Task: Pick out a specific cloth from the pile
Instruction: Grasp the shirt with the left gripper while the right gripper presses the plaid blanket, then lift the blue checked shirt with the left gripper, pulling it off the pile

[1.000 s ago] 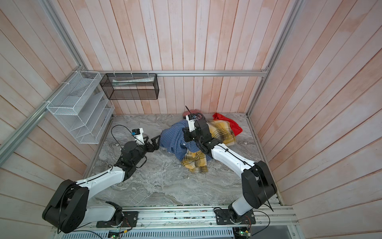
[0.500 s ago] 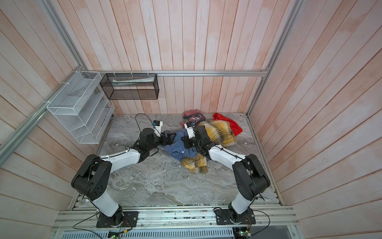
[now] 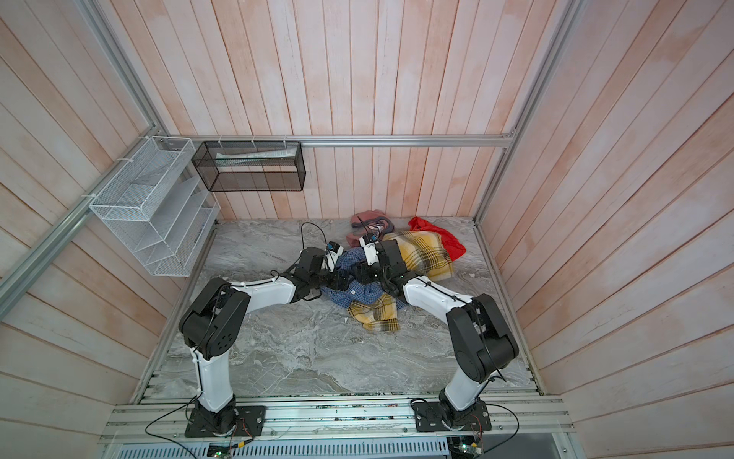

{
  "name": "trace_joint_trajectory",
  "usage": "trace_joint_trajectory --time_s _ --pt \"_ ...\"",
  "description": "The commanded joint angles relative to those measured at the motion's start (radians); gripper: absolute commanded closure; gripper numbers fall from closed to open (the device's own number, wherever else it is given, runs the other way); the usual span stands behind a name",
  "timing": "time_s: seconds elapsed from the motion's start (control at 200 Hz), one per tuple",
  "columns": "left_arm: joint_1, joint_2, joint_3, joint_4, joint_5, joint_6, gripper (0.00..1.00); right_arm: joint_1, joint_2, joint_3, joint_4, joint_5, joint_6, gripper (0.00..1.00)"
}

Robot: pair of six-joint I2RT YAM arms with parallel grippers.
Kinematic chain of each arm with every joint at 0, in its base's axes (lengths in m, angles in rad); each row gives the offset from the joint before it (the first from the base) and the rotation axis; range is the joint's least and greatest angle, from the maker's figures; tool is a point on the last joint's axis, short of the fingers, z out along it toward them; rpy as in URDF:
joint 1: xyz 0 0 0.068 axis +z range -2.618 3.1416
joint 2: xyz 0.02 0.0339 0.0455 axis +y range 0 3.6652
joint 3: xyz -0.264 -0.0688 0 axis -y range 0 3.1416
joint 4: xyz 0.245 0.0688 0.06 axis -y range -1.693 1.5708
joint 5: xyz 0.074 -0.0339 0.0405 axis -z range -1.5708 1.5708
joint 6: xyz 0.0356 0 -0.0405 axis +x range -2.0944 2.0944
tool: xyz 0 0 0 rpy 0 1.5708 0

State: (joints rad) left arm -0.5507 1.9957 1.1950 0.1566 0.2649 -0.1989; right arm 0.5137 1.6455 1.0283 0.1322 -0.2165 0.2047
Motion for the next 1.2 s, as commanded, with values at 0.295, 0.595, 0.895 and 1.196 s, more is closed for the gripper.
trace_joint_trajectory --time_s 0.295,0.595,0.895,1.196 --pt "-0.008 0.065 0.025 -0.140 -0.096 0.006 1.00 -0.108 -0.201 -0.133 0.017 0.069 -0.016 0.25" --pt "0.004 -0.162 -0.041 -0.128 -0.225 -0.004 1.00 -0.125 -0.037 -0.153 0.018 0.018 -0.004 0.25" --pt "0.097 -0.499 -0.075 -0.149 -0.310 -0.001 1.00 -0.177 0.049 -0.168 0.043 0.024 0.014 0.26" --pt "0.117 -0.632 0.163 -0.296 -0.366 0.104 1.00 -0.181 0.081 -0.172 0.067 0.019 0.019 0.25"
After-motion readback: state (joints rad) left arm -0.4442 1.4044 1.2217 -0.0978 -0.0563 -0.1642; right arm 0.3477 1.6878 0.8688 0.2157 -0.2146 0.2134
